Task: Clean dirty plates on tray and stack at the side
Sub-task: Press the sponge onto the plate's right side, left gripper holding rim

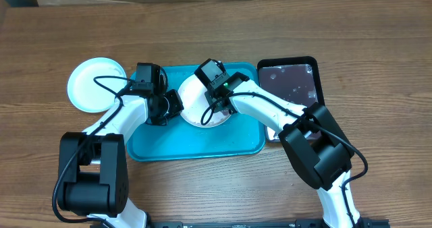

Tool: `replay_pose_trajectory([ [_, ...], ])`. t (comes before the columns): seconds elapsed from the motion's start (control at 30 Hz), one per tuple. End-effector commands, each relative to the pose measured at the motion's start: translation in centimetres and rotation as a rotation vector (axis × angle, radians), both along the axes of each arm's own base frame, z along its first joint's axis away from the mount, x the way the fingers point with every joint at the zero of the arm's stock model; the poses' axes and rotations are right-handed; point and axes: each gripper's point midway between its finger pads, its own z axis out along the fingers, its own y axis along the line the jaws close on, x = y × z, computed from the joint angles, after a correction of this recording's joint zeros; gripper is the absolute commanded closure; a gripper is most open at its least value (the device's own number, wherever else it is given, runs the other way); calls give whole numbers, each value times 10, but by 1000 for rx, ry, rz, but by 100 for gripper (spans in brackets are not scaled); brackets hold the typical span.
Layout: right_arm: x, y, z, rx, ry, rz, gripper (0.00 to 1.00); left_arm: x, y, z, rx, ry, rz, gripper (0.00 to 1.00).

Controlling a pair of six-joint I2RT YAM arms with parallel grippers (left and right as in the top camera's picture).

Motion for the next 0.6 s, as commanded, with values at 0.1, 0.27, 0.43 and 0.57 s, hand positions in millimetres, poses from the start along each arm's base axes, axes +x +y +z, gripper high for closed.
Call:
replay_pose_trajectory([
  [0.1,-16,11,-29,70,120,-21,96,3,0,0,0,-9,-24,96],
  [0.27,-27,23,-33,142,188,-18,96,3,0,0,0,-8,-24,96],
  [0.43,-34,31,-36,188,231,-14,96,4,0,0,0,-10,-23,96],
  [0.57,-42,42,-40,242,281,9,96,4,0,0,0,-11,-23,96],
])
